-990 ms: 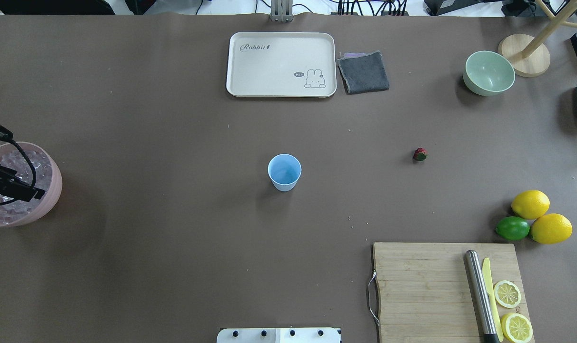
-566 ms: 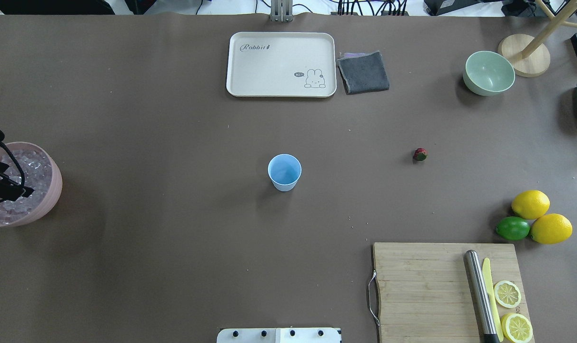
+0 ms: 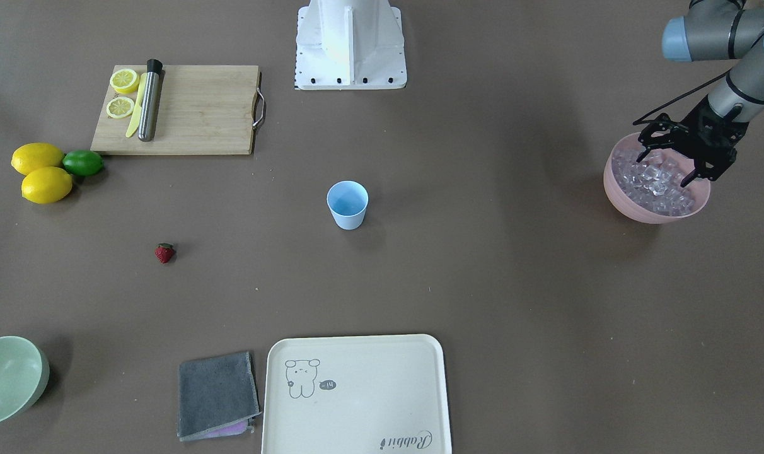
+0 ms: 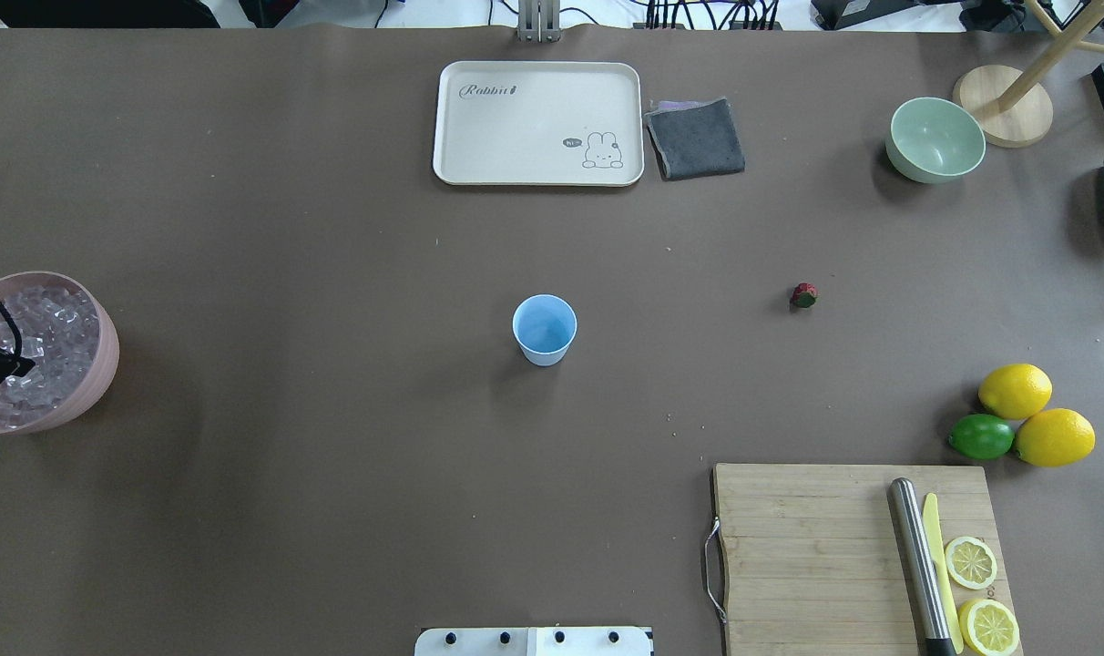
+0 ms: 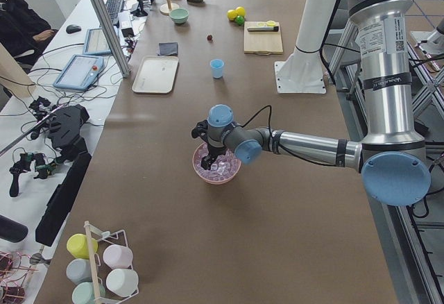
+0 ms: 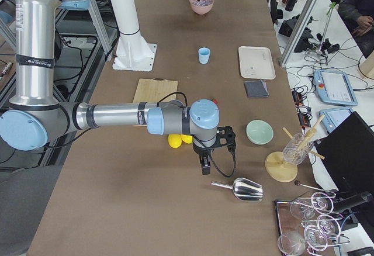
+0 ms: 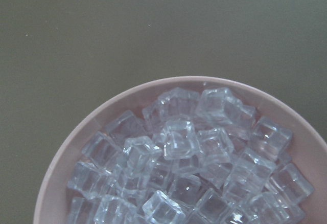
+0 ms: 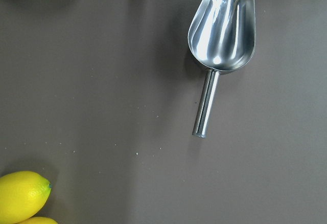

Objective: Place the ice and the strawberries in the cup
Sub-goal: 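Close the left gripper on an ice cube in the bowl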

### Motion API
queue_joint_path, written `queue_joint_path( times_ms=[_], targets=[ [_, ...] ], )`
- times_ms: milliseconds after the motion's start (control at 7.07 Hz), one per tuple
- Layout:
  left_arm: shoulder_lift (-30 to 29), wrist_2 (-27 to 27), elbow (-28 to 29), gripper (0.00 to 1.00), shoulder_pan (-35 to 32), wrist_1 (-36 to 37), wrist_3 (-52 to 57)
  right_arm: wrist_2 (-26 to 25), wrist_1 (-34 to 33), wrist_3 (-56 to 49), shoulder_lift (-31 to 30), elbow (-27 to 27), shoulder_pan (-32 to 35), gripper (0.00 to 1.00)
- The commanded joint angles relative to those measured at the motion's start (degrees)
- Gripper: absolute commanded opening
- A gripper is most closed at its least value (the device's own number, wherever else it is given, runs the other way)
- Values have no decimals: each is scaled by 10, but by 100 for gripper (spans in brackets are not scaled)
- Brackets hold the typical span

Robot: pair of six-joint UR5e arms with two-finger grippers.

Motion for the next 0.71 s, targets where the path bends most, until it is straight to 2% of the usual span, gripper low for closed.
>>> queue_joint_path(
  times_ms=[0,566],
  targets=[
    [-6,0,5,97,2,0,0,-1,0,-1,0,0,0,100],
    [-17,-1,28,97,3,-2,-1,-1,0,-1,0,-1,0,100]
  ],
)
